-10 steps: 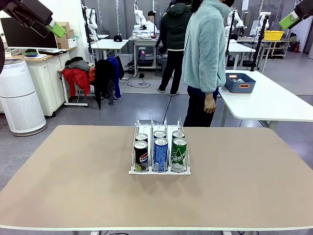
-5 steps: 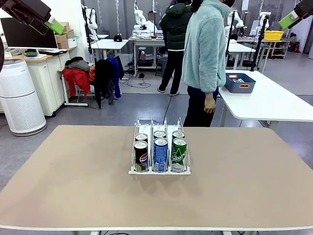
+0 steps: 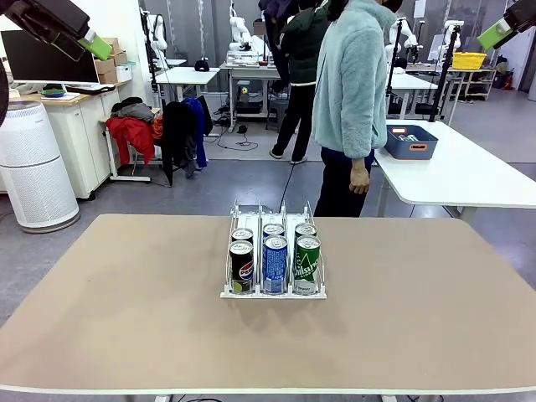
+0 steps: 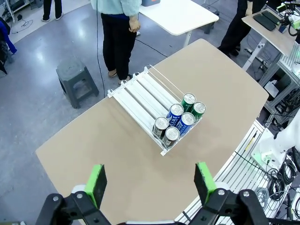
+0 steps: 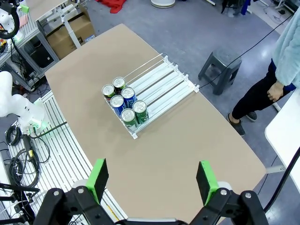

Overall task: Fill the beverage cans into the dispenser.
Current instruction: Pick up the Ionic drink handed by the human.

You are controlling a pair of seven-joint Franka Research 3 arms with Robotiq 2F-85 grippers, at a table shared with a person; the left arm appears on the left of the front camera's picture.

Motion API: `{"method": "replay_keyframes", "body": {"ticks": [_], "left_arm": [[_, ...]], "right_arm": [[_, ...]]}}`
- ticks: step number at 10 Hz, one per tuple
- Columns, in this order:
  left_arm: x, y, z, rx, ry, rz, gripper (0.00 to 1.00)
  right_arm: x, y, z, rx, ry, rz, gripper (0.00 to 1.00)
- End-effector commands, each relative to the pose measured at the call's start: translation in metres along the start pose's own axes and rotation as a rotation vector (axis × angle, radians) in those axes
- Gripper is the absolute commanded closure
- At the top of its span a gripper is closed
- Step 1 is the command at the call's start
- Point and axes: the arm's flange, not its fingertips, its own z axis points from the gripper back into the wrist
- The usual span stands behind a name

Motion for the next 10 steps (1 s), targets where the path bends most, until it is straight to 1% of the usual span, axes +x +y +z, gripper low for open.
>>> {"method": "replay_keyframes", "body": {"ticks": [1, 10], "left_arm": [[-0.0010, 0.0019, 0.0005, 0.002, 0.002, 0.000, 0.00], [-0.0010, 0.0019, 0.0005, 0.002, 0.002, 0.000, 0.00]], "right_arm": [[-0.0003, -0.0001, -0.0005, 0.001, 0.001, 0.000, 0.00], [-0.0003, -0.0001, -0.0005, 0.001, 0.001, 0.000, 0.00]]}}
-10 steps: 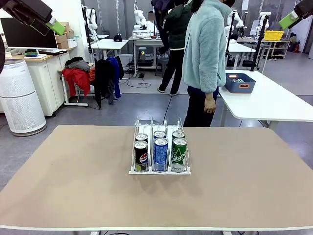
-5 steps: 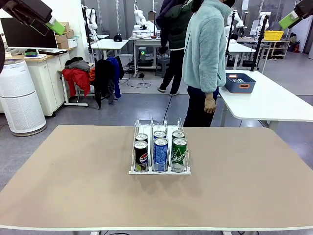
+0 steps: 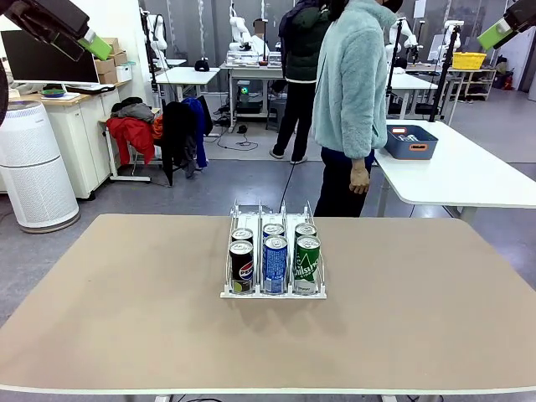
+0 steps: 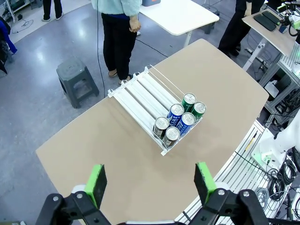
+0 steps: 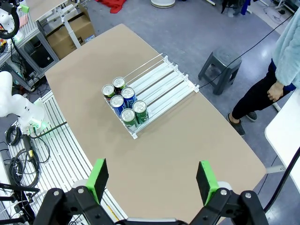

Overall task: Fill the beverage cans into the dispenser.
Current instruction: Pick up the Ionic drink handed by the human.

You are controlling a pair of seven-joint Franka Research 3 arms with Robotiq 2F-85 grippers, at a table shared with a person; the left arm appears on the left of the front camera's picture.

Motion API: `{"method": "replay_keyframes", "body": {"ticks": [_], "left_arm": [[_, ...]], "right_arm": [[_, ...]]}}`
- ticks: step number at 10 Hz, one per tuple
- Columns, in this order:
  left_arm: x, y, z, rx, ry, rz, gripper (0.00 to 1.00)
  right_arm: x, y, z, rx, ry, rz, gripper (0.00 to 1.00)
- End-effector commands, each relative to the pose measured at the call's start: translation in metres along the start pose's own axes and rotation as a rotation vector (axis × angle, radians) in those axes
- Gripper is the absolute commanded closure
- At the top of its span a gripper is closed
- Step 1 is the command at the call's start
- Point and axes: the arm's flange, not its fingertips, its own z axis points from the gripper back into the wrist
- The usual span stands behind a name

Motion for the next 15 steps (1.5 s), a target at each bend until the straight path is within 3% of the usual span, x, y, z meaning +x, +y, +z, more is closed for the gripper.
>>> {"method": "replay_keyframes", "body": {"ticks": [1, 15], "left_arm": [[-0.0008, 0.0014, 0.0003, 0.000, 0.002, -0.001, 0.00], [-0.0008, 0.0014, 0.0003, 0.000, 0.002, -0.001, 0.00]], "right_arm": [[-0.0003, -0.0001, -0.0005, 0.001, 0.001, 0.000, 0.00], [-0.0003, -0.0001, -0.0005, 0.001, 0.001, 0.000, 0.00]]}}
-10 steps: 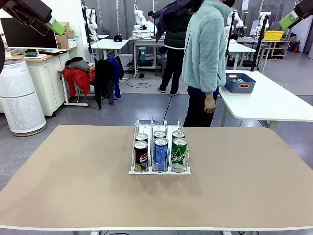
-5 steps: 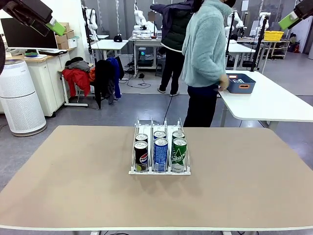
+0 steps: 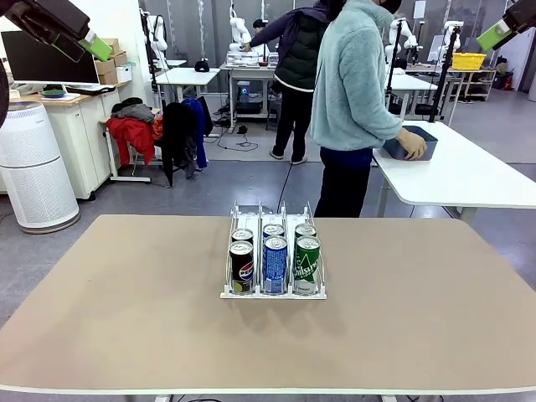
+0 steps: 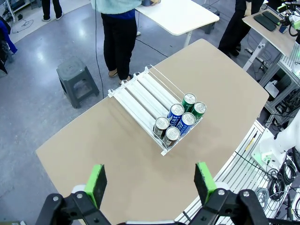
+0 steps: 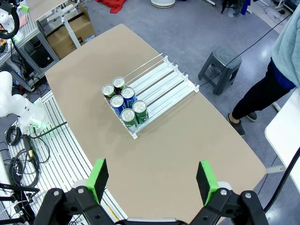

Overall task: Fill the beverage cans into the dispenser.
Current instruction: Pick up the Ionic drink handed by the human.

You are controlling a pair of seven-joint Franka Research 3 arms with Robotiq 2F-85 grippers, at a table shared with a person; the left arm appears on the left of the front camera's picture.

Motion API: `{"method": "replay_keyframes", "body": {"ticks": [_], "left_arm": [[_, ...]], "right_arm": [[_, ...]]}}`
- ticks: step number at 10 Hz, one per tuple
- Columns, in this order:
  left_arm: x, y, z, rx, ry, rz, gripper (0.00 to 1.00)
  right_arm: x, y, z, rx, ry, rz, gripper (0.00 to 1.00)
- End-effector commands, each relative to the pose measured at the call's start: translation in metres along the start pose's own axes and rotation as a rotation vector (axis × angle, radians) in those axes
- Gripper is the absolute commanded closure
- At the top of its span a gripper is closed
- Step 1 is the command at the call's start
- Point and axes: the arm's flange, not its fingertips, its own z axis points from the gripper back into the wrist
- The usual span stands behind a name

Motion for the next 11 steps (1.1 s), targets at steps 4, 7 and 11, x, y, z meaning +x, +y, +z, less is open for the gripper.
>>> {"method": "replay_keyframes", "body": {"ticks": [4, 7, 11], "left_arm": [[-0.0007, 0.0012, 0.0002, 0.000, 0.002, -0.002, 0.00], [-0.0007, 0.0012, 0.0002, 0.000, 0.002, -0.002, 0.00], [-0.0007, 0.0012, 0.0002, 0.000, 0.002, -0.002, 0.00]], "right_arm": [[-0.0003, -0.0001, -0.0005, 0.001, 0.001, 0.000, 0.00], [-0.0003, -0.0001, -0.0005, 0.001, 0.001, 0.000, 0.00], [-0.0003, -0.0001, -0.0005, 0.001, 0.001, 0.000, 0.00]]}}
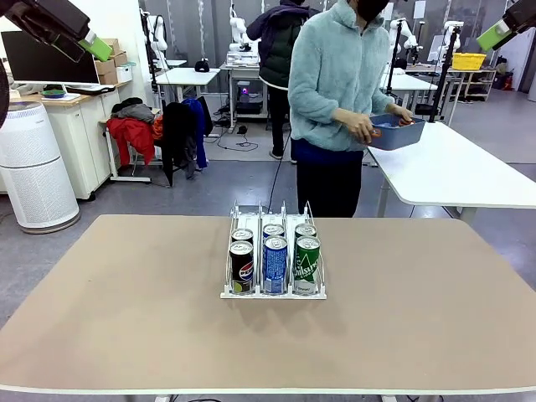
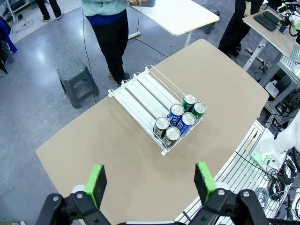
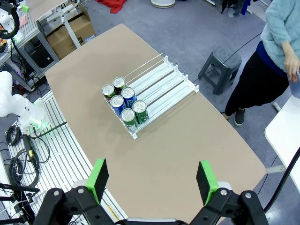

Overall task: Fill the beverage cans into the dispenser.
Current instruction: Pick up the Ionic drink handed by the human.

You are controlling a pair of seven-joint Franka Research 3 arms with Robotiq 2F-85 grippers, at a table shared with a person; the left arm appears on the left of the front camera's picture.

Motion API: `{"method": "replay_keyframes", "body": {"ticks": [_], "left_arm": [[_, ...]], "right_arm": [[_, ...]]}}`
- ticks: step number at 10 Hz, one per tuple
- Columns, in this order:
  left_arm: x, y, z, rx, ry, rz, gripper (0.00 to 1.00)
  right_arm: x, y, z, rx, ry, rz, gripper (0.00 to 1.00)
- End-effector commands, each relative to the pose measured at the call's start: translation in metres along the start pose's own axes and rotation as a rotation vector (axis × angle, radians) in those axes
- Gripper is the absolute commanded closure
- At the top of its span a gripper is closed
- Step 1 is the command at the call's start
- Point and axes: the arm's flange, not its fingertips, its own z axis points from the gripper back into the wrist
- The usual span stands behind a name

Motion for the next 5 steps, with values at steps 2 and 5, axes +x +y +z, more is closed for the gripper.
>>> {"method": "replay_keyframes", "body": {"ticks": [2, 5], "left_arm": [[-0.0006, 0.0011, 0.0001, -0.001, 0.002, -0.002, 0.00], [-0.0006, 0.0011, 0.0001, -0.001, 0.002, -0.002, 0.00]], "right_arm": [[-0.0003, -0.0001, -0.0005, 0.001, 0.001, 0.000, 0.00], [-0.0003, -0.0001, -0.0005, 0.001, 0.001, 0.000, 0.00]]}}
